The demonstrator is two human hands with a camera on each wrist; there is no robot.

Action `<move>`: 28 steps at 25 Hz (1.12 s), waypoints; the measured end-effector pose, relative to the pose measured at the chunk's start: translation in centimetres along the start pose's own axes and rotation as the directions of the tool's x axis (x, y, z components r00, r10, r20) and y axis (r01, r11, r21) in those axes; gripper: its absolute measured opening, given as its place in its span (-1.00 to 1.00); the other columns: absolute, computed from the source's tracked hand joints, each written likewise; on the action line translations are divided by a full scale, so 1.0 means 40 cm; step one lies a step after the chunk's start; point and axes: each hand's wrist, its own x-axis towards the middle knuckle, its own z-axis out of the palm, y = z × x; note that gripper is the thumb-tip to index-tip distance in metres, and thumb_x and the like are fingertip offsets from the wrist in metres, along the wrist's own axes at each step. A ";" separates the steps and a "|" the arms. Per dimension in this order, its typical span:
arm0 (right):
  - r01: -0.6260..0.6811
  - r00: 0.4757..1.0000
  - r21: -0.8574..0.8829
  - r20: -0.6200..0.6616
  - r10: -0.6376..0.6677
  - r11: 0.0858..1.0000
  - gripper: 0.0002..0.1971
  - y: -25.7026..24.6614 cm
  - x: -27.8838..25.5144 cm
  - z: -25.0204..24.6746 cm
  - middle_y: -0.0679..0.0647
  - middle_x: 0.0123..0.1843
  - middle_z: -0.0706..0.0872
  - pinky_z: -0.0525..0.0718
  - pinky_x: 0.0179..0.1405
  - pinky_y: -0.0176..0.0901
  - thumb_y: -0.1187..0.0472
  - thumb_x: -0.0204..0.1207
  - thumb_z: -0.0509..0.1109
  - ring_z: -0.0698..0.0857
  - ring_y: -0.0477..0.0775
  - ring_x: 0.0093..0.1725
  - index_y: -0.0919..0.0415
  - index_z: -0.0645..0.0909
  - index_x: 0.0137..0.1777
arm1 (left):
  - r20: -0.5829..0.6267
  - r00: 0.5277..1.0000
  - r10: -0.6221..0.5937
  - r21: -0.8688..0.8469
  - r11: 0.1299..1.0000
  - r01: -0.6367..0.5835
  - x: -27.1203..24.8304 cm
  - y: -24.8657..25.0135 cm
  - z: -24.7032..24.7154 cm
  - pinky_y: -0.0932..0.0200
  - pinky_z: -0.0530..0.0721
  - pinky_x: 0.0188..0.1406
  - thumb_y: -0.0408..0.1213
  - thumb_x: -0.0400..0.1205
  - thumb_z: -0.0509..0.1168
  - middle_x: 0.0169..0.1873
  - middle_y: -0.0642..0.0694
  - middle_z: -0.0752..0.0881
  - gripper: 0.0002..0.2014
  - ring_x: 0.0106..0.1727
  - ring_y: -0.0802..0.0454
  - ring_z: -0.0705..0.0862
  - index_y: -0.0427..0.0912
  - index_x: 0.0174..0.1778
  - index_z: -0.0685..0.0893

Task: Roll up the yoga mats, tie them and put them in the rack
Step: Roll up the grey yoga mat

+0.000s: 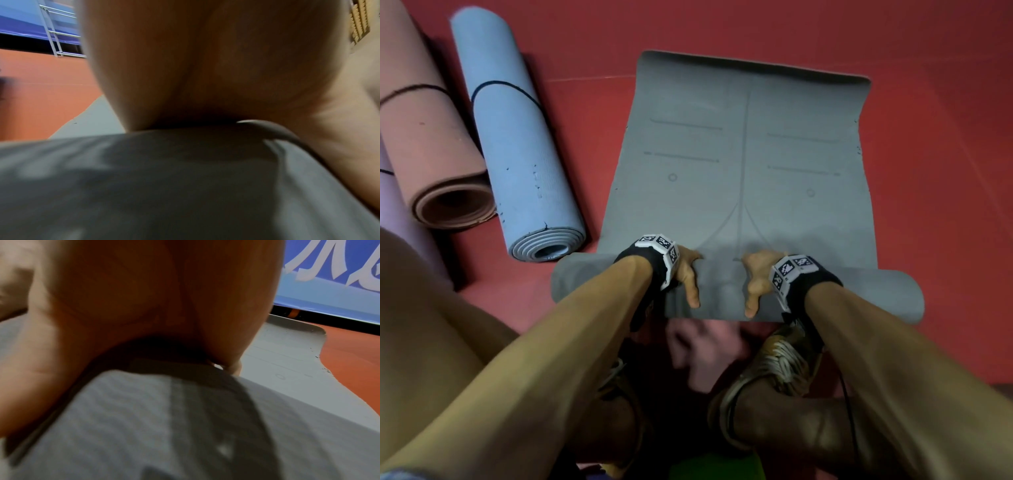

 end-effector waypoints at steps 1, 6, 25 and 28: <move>0.009 0.999 0.031 0.045 -0.010 0.999 0.32 0.000 0.009 -0.012 0.08 0.43 0.67 0.72 0.22 0.00 -0.06 -0.25 0.81 0.69 0.18 0.32 0.00 0.34 0.65 | -0.027 1.000 0.015 -0.011 1.000 -0.016 0.002 -0.006 0.012 0.04 0.60 0.36 -0.23 0.23 0.72 0.35 -0.04 0.63 -0.04 0.40 -0.09 0.59 0.02 0.55 0.43; -0.033 0.968 0.165 0.249 -0.009 0.986 0.50 0.022 0.085 -0.039 0.15 0.38 0.70 0.76 0.16 0.25 -0.10 -0.60 0.85 0.77 0.27 0.22 0.07 0.44 0.60 | -0.145 0.984 0.099 0.124 0.989 -0.082 0.002 -0.025 0.045 0.03 0.54 0.42 0.04 0.10 0.74 0.40 -0.04 0.59 0.14 0.41 -0.07 0.58 0.05 0.60 0.33; 0.020 0.992 0.161 0.120 -0.040 0.987 0.19 0.002 0.026 -0.022 0.05 0.35 0.72 0.75 0.19 0.06 0.05 -0.33 0.81 0.73 0.14 0.25 0.03 0.53 0.50 | -0.031 0.997 0.070 -0.022 0.997 -0.071 0.025 -0.023 0.024 -0.01 0.61 0.37 -0.08 0.15 0.75 0.29 0.01 0.68 -0.04 0.33 -0.06 0.65 0.03 0.49 0.48; 0.024 0.981 0.225 0.182 -0.066 0.974 0.21 0.021 0.070 -0.036 0.08 0.40 0.70 0.77 0.17 0.02 0.07 -0.35 0.83 0.74 0.15 0.25 0.09 0.53 0.50 | -0.170 0.980 0.104 0.189 0.979 -0.071 0.015 -0.021 0.051 0.00 0.57 0.39 0.11 0.06 0.73 0.37 -0.04 0.59 0.15 0.38 -0.11 0.60 0.08 0.58 0.35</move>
